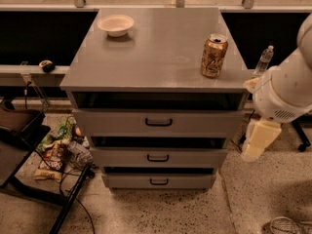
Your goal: Open top drawer
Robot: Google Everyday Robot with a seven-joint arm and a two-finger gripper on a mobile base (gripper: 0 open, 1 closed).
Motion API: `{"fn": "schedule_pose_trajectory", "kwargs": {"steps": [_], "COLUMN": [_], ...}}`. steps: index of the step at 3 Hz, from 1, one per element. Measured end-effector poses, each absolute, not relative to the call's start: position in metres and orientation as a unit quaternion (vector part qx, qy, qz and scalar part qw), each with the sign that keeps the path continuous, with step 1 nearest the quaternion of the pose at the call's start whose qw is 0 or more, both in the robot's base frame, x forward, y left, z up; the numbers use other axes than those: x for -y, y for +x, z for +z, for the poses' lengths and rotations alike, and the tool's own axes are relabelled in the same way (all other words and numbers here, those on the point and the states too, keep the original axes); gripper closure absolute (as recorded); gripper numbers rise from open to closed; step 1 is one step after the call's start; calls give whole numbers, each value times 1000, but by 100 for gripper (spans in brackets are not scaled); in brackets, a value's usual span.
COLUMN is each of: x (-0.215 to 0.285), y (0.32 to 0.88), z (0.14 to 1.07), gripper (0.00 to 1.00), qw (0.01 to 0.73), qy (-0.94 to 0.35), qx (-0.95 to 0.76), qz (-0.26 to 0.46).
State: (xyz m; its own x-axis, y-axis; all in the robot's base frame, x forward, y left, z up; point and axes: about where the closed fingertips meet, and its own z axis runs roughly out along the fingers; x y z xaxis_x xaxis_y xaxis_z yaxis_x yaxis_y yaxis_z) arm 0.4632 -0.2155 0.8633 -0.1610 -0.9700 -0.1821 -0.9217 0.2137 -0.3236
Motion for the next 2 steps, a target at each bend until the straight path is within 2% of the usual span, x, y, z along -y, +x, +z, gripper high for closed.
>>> {"fn": "schedule_pose_trajectory", "kwargs": {"steps": [2], "x": [230], "y": [509], "z": [785], "gripper": [0], "qw": [150], "qy": [-647], "qx": [-741], "qz": [-98]}}
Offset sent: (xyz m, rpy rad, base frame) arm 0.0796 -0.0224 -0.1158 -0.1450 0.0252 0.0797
